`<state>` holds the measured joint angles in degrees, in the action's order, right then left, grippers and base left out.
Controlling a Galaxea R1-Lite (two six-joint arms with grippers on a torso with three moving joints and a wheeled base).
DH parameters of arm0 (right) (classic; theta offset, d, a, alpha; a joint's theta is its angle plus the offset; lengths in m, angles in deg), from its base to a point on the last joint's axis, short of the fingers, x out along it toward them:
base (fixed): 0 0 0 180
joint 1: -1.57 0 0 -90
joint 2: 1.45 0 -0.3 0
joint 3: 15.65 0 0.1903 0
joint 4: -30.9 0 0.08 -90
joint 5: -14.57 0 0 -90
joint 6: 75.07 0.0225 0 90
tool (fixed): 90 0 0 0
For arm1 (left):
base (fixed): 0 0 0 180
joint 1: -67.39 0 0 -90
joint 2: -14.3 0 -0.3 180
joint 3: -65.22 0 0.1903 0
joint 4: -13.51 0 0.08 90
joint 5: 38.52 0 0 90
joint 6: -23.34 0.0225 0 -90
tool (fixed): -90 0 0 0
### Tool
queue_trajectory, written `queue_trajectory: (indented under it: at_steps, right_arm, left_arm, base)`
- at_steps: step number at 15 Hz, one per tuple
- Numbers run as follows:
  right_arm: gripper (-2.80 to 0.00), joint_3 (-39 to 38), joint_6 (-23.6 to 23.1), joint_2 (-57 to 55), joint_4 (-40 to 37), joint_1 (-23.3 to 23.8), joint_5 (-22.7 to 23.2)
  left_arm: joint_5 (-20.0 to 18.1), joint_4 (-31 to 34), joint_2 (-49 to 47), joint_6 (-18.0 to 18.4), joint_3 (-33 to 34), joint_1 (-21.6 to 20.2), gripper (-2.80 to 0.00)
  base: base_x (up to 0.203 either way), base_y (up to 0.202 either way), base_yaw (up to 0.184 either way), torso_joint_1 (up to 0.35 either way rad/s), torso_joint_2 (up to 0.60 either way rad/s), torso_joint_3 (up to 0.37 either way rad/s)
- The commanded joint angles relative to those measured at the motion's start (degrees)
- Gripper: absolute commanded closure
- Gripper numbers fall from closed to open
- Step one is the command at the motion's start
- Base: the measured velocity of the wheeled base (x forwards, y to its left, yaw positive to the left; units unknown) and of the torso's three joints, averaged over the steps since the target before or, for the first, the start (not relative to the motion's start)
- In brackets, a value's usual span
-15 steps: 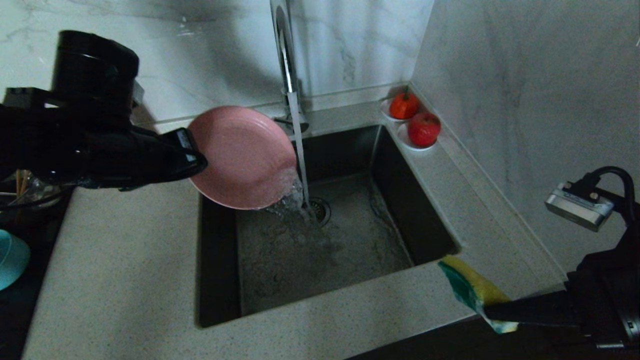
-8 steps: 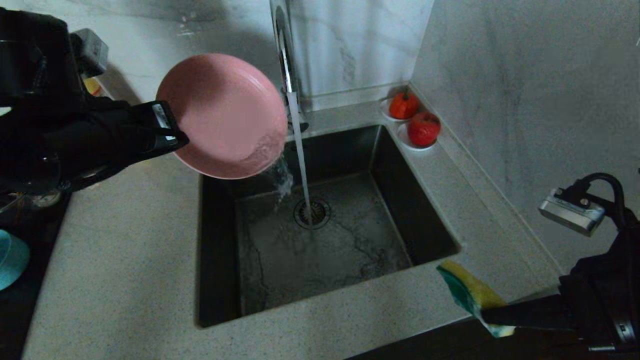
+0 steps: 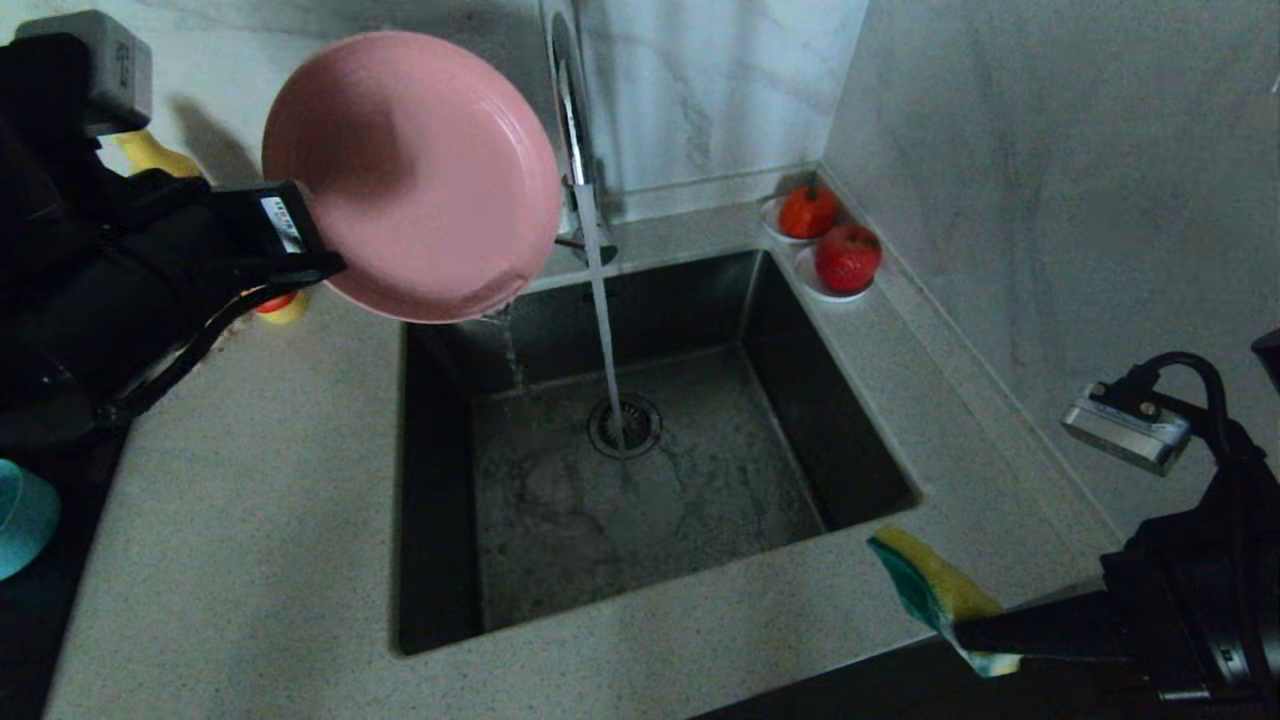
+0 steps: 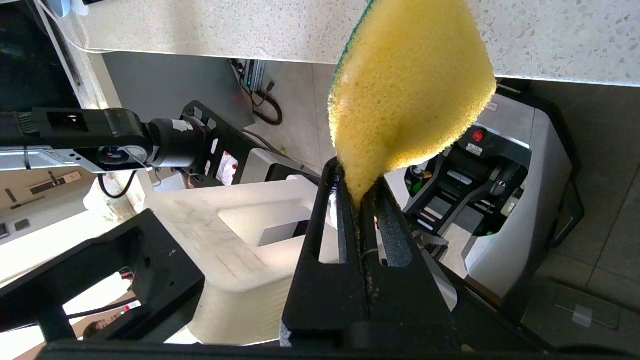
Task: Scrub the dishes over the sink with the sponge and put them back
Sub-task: Wash the plate, then wipe the plate
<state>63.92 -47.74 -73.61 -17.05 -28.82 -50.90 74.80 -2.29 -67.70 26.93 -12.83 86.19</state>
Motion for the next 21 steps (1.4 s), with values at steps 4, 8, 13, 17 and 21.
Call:
queue_trajectory:
  at_steps: [4,8,13,17,21]
  right_arm:
    - [0.00,-1.78,0.25,0.70,-0.21,0.05,0.17]
    - [0.00,-1.54,0.26,-0.20,-0.12,-0.02,0.20]
    - [0.00,0.85,0.26,1.18,-0.46,-0.88,1.02]
    - [0.00,2.74,0.84,4.21,-1.51,-5.82,5.32]
    - [0.00,5.64,0.86,4.42,-6.10,-11.24,7.87]
  left_arm:
    - [-0.56,-15.16,0.68,7.49,7.06,-0.01,0.00]
    - [-1.11,-21.29,2.04,8.61,11.30,0.01,0.00]
    - [-2.94,-6.90,7.51,6.45,11.59,-0.03,0.00]
    - [-11.38,11.82,17.22,-1.77,11.51,-0.08,0.00]
    - [-21.37,25.31,22.53,-6.91,10.34,-0.06,0.00]
  base:
    - [0.000,0.000,0.000,0.000,0.00,0.000]
    - [0.000,0.000,0.000,0.000,0.00,0.000]
    - [0.000,0.000,0.000,0.000,0.00,0.000]
    - [0.000,0.000,0.000,0.000,0.00,0.000]
    - [0.000,0.000,0.000,0.000,0.00,0.000]
